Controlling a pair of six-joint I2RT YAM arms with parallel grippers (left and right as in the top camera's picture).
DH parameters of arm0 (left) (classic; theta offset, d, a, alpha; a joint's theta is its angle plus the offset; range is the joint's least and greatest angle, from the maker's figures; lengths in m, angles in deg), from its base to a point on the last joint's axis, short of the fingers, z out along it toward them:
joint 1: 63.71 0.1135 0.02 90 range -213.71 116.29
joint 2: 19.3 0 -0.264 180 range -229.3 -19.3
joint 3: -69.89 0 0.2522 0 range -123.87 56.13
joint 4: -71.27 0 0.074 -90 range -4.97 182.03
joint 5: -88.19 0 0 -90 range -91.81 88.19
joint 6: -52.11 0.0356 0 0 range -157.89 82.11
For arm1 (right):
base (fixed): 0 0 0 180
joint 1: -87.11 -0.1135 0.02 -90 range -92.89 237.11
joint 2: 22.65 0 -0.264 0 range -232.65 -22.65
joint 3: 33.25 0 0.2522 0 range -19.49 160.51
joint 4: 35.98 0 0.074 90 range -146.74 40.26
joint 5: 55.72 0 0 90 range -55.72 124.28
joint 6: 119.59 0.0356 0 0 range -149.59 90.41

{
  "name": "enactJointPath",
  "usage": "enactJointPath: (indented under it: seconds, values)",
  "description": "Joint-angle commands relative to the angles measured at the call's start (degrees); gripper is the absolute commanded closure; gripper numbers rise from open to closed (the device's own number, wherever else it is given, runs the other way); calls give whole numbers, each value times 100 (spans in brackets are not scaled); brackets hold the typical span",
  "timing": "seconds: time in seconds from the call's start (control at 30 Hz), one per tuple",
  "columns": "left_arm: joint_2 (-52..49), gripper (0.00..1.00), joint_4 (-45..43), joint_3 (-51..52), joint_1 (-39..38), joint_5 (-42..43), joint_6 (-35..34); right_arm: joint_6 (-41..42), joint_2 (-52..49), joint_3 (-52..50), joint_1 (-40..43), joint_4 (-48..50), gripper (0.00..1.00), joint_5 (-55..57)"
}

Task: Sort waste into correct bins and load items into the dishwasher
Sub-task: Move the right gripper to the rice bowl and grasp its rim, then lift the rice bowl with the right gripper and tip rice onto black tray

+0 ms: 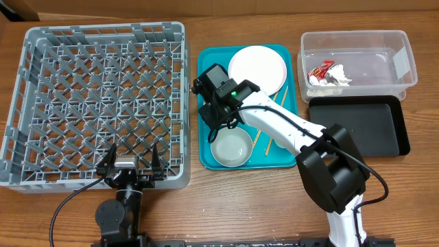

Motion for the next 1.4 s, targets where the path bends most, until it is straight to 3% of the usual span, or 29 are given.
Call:
enactJointPath:
  seconds: [0.0, 0.33, 0.87, 1.37]
  values:
    - [61, 0, 15, 24, 26, -20, -57, -136, -7, -24, 11, -11, 60, -133]
    - [61, 0, 15, 24, 26, -20, -57, -131, -7, -385, 11, 155, 65, -133]
    - [61, 0, 15, 24, 28, -20, -57, -90, -7, -385, 11, 302, 96, -107]
    - [61, 0, 15, 24, 26, -20, -57, -85, 625, 638, 28, -57, 96, 192]
